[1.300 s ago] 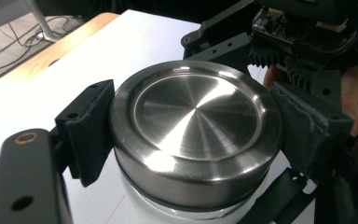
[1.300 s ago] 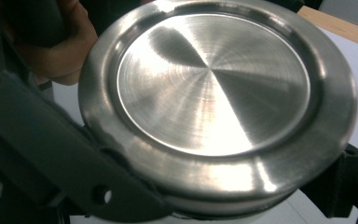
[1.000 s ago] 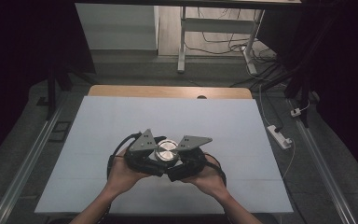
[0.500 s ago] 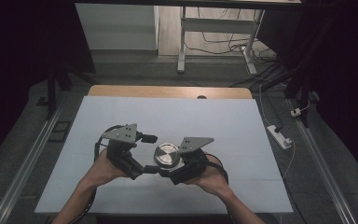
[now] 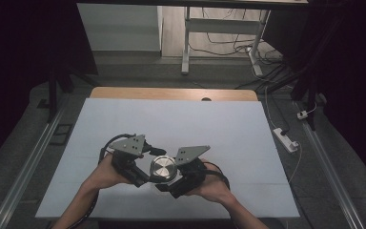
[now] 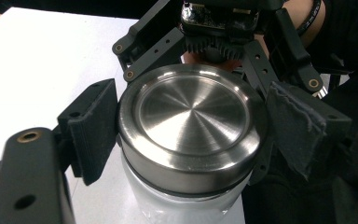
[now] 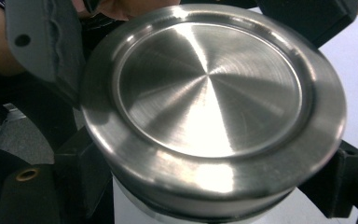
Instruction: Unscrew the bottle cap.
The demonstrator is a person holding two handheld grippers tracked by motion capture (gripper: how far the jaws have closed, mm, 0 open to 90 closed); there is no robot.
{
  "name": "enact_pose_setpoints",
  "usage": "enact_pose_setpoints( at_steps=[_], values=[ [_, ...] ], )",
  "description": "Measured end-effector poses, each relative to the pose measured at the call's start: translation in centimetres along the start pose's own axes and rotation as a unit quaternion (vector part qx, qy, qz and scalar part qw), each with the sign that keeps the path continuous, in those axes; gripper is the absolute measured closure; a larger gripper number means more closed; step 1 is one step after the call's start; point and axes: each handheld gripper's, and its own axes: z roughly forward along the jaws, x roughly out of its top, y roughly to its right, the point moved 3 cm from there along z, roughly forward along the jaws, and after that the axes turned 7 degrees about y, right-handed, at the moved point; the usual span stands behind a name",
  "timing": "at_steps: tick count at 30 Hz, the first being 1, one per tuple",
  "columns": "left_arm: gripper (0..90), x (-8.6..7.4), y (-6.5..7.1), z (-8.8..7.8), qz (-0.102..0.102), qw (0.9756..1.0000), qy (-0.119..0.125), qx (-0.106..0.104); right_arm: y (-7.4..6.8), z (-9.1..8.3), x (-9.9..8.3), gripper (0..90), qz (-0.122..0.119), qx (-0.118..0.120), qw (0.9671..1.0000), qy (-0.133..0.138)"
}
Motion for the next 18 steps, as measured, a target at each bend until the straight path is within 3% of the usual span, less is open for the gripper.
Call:
enact_pose_setpoints(
  at_steps=[8, 12, 15, 18],
  values=[
    [14.8, 0.13, 0.18, 0.25, 0.001, 0.9999, -0.011, -0.001, 0.04, 0.04, -0.01, 15.1, 0.001, -0.003, 1.0000, -0.002],
    [16.3, -0.10, 0.05, 0.59, 0.000, 0.9996, -0.026, 0.015, 0.13, -0.08, 0.13, 15.1, 0.004, -0.008, 0.9999, 0.005],
    [18.9, -0.11, -0.16, 0.58, -0.006, 0.9998, -0.014, 0.016, 0.29, -0.29, 0.18, 15.1, 0.001, -0.011, 0.9999, 0.007],
    [19.2, 0.00, -0.09, 0.60, -0.008, 0.9995, -0.007, 0.031, 0.33, -0.41, 0.29, 15.1, 0.004, -0.018, 0.9998, 0.012]
  ],
)
